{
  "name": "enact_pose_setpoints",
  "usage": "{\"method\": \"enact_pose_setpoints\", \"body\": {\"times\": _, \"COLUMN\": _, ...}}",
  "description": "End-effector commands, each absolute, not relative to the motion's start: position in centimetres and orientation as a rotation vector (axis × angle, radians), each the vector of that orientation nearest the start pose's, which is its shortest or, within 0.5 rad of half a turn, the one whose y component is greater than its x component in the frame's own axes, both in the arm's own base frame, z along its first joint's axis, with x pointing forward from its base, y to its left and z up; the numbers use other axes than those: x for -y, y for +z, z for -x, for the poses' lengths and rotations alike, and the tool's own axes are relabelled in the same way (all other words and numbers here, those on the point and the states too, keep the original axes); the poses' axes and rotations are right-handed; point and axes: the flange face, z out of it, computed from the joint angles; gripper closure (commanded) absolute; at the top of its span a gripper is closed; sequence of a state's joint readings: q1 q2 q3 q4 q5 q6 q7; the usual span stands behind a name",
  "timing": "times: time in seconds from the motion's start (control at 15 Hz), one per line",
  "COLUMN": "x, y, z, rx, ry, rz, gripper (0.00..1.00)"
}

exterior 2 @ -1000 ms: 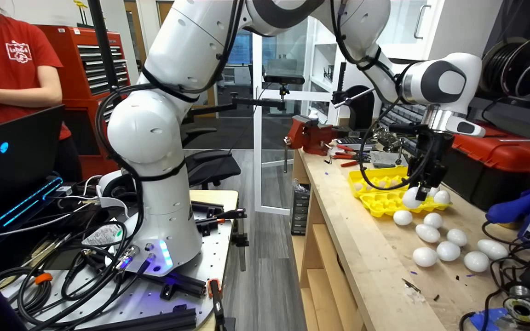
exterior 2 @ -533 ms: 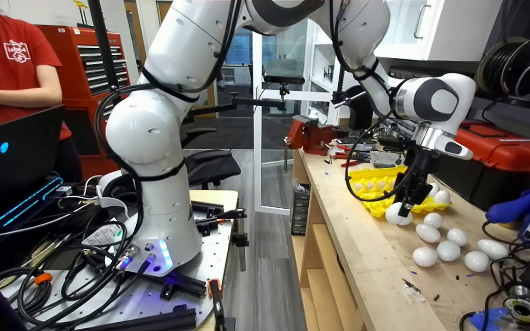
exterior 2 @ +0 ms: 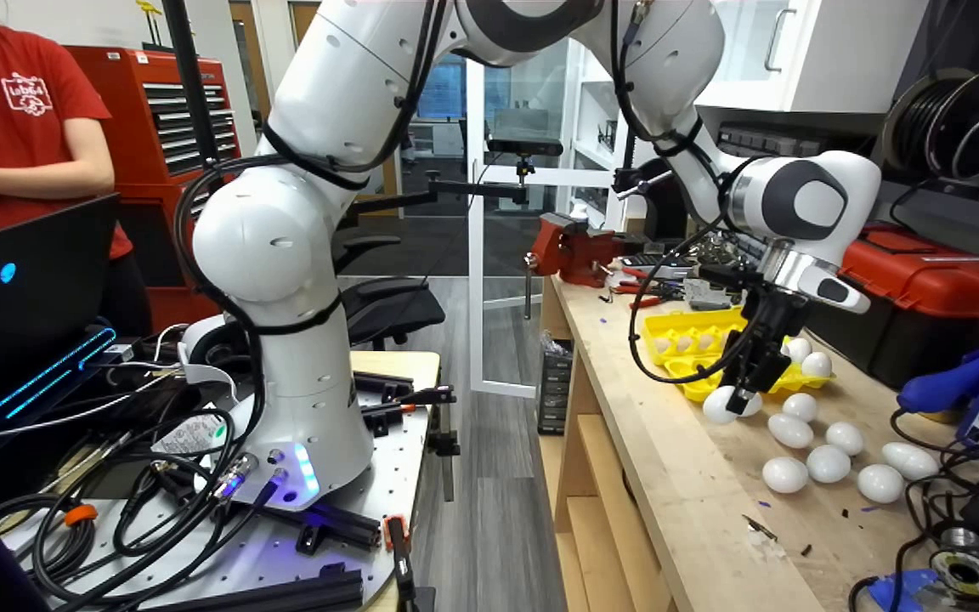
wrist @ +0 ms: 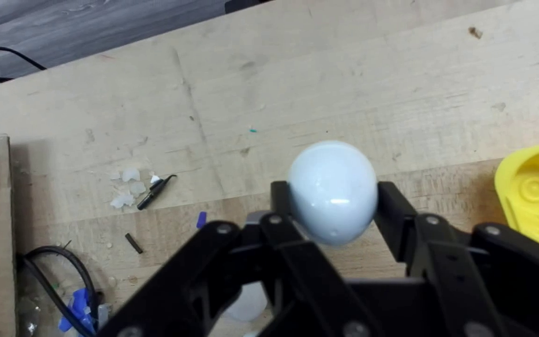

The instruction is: Remove the egg from the egg holder and put it on the counter

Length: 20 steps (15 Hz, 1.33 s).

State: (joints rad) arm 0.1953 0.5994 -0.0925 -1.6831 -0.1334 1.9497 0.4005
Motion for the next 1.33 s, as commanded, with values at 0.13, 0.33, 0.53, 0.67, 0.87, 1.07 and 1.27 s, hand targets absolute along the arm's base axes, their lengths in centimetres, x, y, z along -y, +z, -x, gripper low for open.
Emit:
{"method": "enact_pose_setpoints", "body": {"times": 0.13, "x": -5.6, "y": 21.3, "z": -63.7, "rx": -0.439, "ry": 0.479, "rz": 3.279, "gripper": 0.77}}
{"method": "enact_pose_setpoints", "body": {"times": 0.33, "x": -5.5, "y": 20.4, "z": -63.8, "rx": -0.447, "ry": 0.487, "rz": 3.265, "gripper": 0.77}}
{"method": "enact_pose_setpoints", "body": {"times": 0.53, "x": -5.3, "y": 20.6, "z": -64.1, "rx": -0.459, "ry": 0.476, "rz": 3.258, "gripper": 0.2}}
{"method": "enact_pose_setpoints", "body": {"times": 0.67, "x": -5.0, "y": 21.2, "z": -64.3, "rx": -0.474, "ry": 0.455, "rz": 3.257, "gripper": 0.07}}
{"method": "enact_pose_setpoints", "body": {"times": 0.87, "x": -4.8, "y": 22.4, "z": -64.7, "rx": -0.485, "ry": 0.402, "rz": 3.258, "gripper": 0.0}}
{"method": "enact_pose_setpoints", "body": {"times": 1.07, "x": -4.8, "y": 24.1, "z": -64.8, "rx": -0.498, "ry": 0.354, "rz": 3.257, "gripper": 0.0}}
{"method": "enact_pose_setpoints", "body": {"times": 1.27, "x": -5.0, "y": 23.2, "z": -65.3, "rx": -0.452, "ry": 0.369, "rz": 3.274, "gripper": 0.0}}
